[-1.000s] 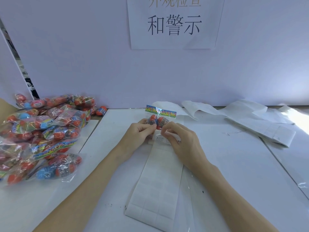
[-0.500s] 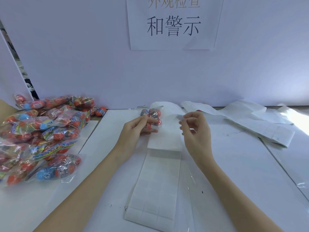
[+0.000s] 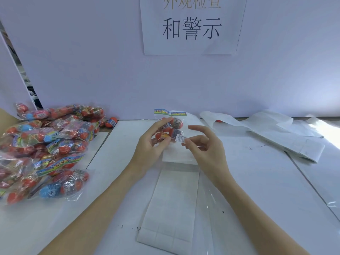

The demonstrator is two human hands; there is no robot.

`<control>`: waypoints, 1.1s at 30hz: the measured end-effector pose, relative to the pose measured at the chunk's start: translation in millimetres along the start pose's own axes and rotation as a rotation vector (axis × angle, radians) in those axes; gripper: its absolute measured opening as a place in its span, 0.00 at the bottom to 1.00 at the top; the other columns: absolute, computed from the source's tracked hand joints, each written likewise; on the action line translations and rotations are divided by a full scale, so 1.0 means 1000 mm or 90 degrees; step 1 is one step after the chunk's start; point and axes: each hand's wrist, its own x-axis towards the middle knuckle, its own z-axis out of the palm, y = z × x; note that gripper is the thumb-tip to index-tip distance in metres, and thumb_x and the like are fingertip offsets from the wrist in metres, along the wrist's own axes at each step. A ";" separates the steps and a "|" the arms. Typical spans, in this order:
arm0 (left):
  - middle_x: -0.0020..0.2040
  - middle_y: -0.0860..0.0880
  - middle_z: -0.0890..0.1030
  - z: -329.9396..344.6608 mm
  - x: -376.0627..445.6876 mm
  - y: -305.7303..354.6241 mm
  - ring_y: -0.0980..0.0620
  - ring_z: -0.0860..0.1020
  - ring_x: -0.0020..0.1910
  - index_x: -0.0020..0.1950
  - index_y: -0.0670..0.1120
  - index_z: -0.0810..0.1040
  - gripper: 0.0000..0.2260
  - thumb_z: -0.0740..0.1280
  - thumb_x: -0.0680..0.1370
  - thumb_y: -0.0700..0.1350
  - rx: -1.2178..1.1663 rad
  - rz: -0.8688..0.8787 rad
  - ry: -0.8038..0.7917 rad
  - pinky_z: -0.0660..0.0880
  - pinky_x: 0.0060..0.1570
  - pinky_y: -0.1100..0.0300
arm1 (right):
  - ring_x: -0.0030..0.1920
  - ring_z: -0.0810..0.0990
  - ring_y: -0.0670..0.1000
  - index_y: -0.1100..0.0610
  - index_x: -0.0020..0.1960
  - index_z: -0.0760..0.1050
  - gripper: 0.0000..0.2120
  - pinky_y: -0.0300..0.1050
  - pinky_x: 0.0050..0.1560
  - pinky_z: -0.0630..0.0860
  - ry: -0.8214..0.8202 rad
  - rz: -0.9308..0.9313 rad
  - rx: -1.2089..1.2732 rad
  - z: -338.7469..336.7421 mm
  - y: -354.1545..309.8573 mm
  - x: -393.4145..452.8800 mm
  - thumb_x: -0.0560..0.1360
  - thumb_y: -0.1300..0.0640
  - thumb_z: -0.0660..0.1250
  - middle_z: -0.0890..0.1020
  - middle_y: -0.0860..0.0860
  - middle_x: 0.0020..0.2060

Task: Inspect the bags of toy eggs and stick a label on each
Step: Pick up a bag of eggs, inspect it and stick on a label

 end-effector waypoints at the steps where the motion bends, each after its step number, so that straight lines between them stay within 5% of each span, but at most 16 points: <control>1: 0.70 0.54 0.79 0.000 0.000 0.000 0.53 0.81 0.65 0.72 0.56 0.78 0.24 0.67 0.82 0.33 0.011 0.004 -0.005 0.77 0.63 0.61 | 0.43 0.86 0.44 0.50 0.62 0.78 0.14 0.36 0.48 0.78 0.000 0.000 -0.007 0.001 0.001 0.000 0.80 0.62 0.71 0.88 0.45 0.40; 7: 0.69 0.58 0.80 0.001 -0.002 0.000 0.51 0.81 0.64 0.68 0.57 0.82 0.19 0.66 0.83 0.37 -0.022 -0.002 -0.039 0.78 0.66 0.52 | 0.45 0.86 0.45 0.46 0.60 0.78 0.14 0.40 0.48 0.79 0.004 -0.009 -0.036 0.002 0.004 0.000 0.79 0.62 0.72 0.88 0.44 0.39; 13: 0.66 0.60 0.81 0.002 -0.002 0.000 0.52 0.79 0.67 0.62 0.56 0.84 0.14 0.71 0.81 0.40 -0.007 0.009 -0.023 0.77 0.58 0.65 | 0.45 0.86 0.45 0.46 0.60 0.76 0.14 0.46 0.50 0.80 -0.008 -0.021 -0.046 0.003 0.004 -0.002 0.80 0.61 0.72 0.88 0.42 0.40; 18: 0.66 0.55 0.82 0.002 -0.001 -0.002 0.53 0.80 0.65 0.61 0.53 0.84 0.13 0.74 0.80 0.40 0.017 0.018 -0.009 0.78 0.57 0.64 | 0.45 0.85 0.48 0.46 0.60 0.76 0.14 0.45 0.49 0.78 -0.022 -0.025 -0.041 0.004 0.004 -0.004 0.79 0.61 0.72 0.87 0.43 0.40; 26: 0.63 0.60 0.82 0.002 -0.001 -0.002 0.55 0.79 0.66 0.57 0.56 0.84 0.14 0.74 0.79 0.38 0.016 0.036 0.031 0.79 0.58 0.62 | 0.40 0.84 0.45 0.48 0.62 0.74 0.12 0.39 0.45 0.77 -0.006 -0.024 -0.108 0.006 0.010 -0.003 0.81 0.60 0.69 0.86 0.43 0.37; 33: 0.61 0.56 0.84 0.000 0.001 0.005 0.53 0.82 0.61 0.58 0.52 0.83 0.13 0.75 0.78 0.37 0.006 0.064 0.062 0.79 0.53 0.64 | 0.38 0.84 0.44 0.48 0.55 0.81 0.08 0.37 0.41 0.77 0.017 0.061 -0.050 0.001 0.004 0.002 0.81 0.46 0.69 0.86 0.46 0.38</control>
